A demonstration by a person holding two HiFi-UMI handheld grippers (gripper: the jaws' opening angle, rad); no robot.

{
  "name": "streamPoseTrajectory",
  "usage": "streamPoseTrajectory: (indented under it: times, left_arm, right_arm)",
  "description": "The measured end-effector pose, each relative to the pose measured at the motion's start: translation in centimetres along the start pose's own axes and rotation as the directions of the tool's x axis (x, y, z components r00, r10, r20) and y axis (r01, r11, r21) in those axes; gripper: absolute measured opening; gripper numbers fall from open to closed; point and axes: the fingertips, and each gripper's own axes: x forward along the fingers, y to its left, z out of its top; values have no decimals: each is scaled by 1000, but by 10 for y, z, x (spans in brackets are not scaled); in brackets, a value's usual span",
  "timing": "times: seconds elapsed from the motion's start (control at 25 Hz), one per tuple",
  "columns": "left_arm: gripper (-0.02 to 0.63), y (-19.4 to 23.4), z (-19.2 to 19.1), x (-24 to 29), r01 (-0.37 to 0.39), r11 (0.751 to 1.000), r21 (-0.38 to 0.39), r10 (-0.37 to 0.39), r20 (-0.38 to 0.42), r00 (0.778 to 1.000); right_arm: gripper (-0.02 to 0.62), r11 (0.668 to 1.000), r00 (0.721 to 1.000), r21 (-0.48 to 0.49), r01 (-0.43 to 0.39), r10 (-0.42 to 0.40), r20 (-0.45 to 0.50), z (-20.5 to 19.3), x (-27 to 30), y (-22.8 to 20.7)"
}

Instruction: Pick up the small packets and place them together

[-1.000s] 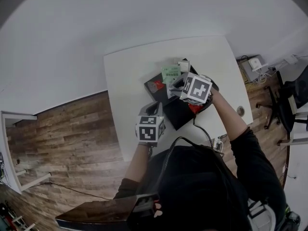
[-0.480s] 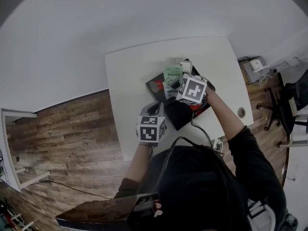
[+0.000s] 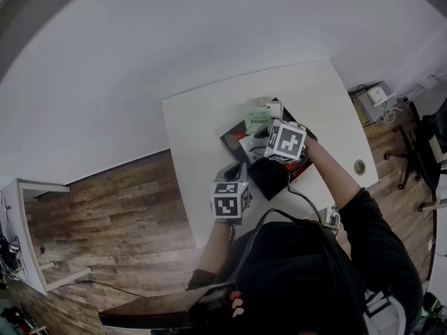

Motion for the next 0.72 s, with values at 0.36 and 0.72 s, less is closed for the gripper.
streamPoseTrajectory:
  times: [0.36, 0.72]
  left_arm:
    - [-2, -3, 0, -5, 0, 1000, -1, 0, -41, 999]
    - [-2, -20, 95, -43, 5, 1000, -16, -1, 228, 974]
  right_arm:
    - [123, 970, 925, 212, 119, -187, 332, 23, -83, -16]
    - [2, 832, 638, 493, 254, -527, 562, 22, -187, -14]
